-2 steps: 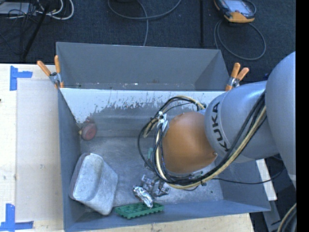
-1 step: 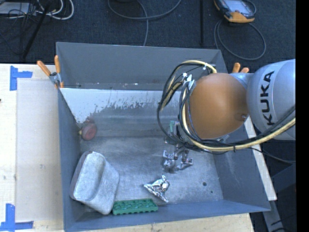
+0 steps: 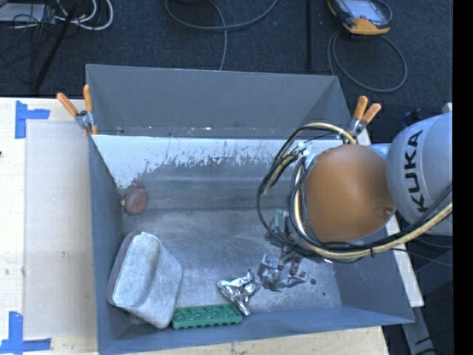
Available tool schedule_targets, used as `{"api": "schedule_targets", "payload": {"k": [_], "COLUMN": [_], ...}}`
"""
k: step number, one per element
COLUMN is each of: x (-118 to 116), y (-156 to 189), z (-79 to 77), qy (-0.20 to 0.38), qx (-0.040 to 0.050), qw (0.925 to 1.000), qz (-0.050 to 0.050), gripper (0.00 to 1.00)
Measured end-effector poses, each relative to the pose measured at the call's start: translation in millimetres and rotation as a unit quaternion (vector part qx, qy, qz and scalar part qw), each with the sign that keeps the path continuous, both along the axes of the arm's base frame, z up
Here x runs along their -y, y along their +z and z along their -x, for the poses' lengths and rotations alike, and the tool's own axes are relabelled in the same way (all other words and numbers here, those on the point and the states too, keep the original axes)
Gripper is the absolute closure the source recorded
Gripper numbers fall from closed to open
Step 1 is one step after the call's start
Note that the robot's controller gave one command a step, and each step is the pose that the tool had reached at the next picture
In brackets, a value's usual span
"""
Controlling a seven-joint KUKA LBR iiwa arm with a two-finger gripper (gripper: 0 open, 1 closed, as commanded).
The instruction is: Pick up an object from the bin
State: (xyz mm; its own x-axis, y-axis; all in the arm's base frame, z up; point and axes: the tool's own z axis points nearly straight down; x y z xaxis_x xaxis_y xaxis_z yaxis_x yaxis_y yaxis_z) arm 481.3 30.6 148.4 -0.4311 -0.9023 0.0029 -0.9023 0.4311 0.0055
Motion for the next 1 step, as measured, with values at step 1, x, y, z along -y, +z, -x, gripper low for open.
{"api": "schedule_targets", "payload": {"k": [1], "x": [-0.4], "y": [0.5], "z": [-0.7], "qy": [-0.001], "qx": [0.0012], "qw": [1.0000], "qz": [-0.001], "gripper": [0.00]}}
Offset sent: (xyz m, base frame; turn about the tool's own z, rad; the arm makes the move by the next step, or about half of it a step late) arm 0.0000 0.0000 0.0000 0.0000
